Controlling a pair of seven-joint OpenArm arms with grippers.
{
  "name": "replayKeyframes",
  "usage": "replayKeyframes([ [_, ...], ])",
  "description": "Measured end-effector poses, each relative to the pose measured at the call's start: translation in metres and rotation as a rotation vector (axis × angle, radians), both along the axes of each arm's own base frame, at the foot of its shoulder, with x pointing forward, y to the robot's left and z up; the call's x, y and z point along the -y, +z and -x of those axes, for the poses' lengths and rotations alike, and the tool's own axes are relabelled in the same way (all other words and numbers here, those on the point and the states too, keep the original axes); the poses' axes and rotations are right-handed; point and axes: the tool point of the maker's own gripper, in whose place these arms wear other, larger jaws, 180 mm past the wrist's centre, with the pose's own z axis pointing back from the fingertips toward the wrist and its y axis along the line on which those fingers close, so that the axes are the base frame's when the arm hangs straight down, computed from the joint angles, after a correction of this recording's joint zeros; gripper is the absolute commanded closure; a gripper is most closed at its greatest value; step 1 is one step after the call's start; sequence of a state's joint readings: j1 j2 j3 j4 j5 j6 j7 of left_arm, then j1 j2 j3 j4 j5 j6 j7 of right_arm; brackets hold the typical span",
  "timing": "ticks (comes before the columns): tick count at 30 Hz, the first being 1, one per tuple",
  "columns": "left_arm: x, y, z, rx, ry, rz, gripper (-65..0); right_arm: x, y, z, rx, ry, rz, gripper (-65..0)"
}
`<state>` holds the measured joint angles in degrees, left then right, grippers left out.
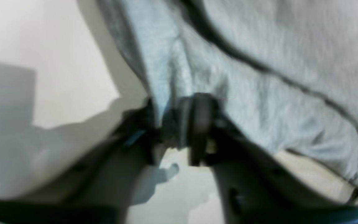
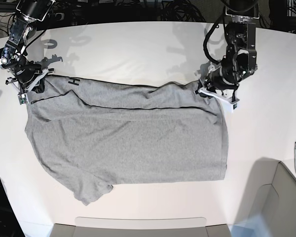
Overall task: Fold the T-shirt properly
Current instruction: 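Release the left gripper and regrasp the folded edge near it, then pull the folded shirt back toward the robot with both grippers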
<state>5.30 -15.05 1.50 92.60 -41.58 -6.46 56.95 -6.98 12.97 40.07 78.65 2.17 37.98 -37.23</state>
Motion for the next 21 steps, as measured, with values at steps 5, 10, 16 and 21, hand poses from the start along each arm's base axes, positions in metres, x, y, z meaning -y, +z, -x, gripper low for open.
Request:
replayKeyframes([
  [5,-0.032,0.004,-0.004,0.008,0.096,-0.007,0.0,-0.002,-0.001,0.001,0.003,0.011,0.0,0.0],
  [10,-0.061,0.007,-0.003,0.015,0.179,-0.017,0.0,-0.004,-0.002,0.006,0.007,0.011,-0.012,0.0],
  [16,-0.073,0.009,0.014,0.006,0.209,-0.033,0.0,-0.007,-0.004,0.016,0.025,0.014,-0.04,0.0],
  [21,-0.081,0.012,0.036,-0.005,0.182,-0.083,0.0,-0.007,-0.006,0.024,0.021,0.019,-0.044,0.0],
])
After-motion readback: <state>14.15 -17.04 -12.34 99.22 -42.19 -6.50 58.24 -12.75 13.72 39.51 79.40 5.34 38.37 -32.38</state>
